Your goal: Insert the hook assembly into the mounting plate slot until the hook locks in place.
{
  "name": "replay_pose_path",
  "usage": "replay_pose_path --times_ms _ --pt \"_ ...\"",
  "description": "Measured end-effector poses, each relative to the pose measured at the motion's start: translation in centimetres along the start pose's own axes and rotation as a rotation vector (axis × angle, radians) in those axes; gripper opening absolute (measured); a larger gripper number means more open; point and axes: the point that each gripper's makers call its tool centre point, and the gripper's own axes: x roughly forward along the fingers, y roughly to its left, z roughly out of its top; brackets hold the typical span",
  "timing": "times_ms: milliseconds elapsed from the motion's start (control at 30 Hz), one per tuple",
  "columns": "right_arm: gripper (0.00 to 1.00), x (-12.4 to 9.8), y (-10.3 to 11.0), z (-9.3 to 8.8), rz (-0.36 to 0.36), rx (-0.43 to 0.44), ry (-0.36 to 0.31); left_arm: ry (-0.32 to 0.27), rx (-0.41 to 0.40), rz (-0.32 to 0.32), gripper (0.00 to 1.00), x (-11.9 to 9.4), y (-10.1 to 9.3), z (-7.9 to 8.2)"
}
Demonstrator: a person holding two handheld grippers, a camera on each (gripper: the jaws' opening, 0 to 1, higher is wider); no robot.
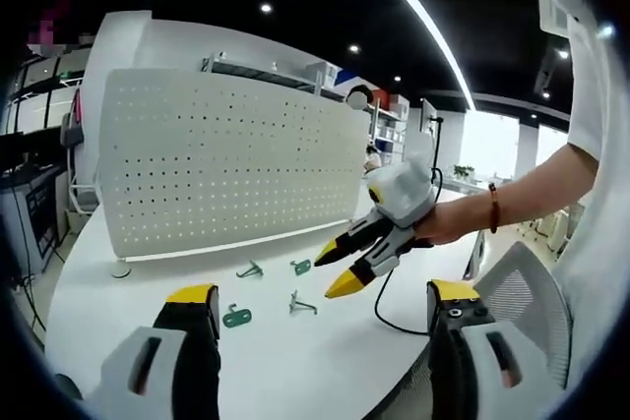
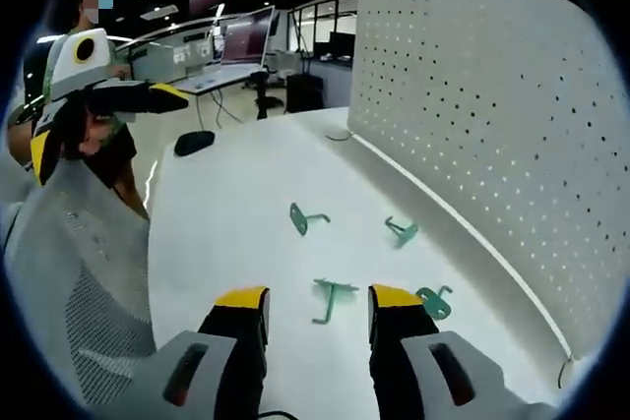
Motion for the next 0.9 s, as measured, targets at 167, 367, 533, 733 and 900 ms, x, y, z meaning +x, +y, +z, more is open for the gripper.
replay_pose_path --times_ms 167,367,533,733,900 --pt "0.39 0.6 -0.1 -0.3 0.013 -0.014 0.024 -0.014 -0.031 -0.013 0.87 -0.1 -0.3 0.2" --pt "0.38 1.3 -0.2 -0.4 0.029 -0.035 0.048 -0.002 -0.021 -0.013 0.88 -0.1 -0.4 0.2" --pt "0.37 1.9 -0.6 -0.5 0.043 -0.052 0.076 -0.014 -0.026 -0.011 0.87 -0.3 -0.3 0.5" --pt "0.34 2.8 -1.0 -0.5 0.060 -0.087 0.101 -0.013 -0.025 -0.002 0.87 -0.2 0.2 0.5" --pt "0.29 3.5 -1.4 -0.8 0.067 -0.107 0.133 -0.016 -0.027 0.008 0.86 -0.3 0.5 0.6"
